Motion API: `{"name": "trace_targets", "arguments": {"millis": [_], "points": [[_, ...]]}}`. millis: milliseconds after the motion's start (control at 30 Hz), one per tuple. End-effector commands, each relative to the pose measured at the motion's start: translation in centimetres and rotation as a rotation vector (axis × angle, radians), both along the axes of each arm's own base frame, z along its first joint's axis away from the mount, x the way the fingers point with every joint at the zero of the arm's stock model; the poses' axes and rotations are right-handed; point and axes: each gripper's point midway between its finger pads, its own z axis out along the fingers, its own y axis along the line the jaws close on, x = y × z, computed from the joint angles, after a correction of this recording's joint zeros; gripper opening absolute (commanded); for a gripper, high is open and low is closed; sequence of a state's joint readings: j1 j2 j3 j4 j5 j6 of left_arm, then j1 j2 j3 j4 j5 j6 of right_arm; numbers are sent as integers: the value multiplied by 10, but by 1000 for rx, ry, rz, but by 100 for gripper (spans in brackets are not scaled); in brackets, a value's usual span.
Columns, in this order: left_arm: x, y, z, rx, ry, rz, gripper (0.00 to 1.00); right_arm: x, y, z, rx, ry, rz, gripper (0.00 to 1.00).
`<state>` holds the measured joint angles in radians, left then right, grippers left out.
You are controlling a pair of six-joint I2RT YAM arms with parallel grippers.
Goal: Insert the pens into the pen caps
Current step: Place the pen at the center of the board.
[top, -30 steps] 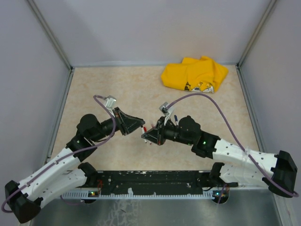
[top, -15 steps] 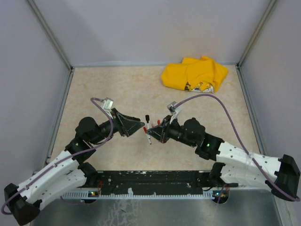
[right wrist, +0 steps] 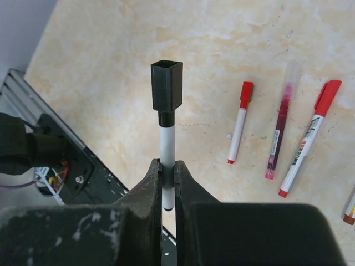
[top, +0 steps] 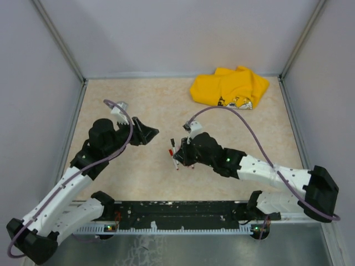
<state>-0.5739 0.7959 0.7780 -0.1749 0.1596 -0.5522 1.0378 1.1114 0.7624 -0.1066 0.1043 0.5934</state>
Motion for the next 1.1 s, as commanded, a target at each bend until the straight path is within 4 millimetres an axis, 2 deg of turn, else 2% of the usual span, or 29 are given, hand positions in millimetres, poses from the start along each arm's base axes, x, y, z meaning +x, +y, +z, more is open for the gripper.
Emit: {"name": "trace_targets", "arguments": {"millis": [0, 200, 300, 433, 533, 700, 1067], "points": [[9, 18, -22, 94, 77, 16, 68, 10, 13, -7, -93, 22, 10, 0], [28, 72, -40, 253, 135, 232, 69, 16, 44, -45, -170, 104, 57, 0], [25, 87, -34, 309, 88, 270, 70, 20, 56, -66, -219, 130, 60, 0], [18, 93, -23, 325, 17, 267, 71, 24, 69, -79, -265, 139, 53, 0], [13, 96, -24, 338, -2, 265, 71, 26, 70, -101, -341, 159, 38, 0], [9, 103, -33, 364, -11, 276, 71, 28, 69, -121, -429, 164, 8, 1], [4, 107, -47, 377, -15, 278, 71, 29, 68, -144, -492, 192, -38, 6]]}}
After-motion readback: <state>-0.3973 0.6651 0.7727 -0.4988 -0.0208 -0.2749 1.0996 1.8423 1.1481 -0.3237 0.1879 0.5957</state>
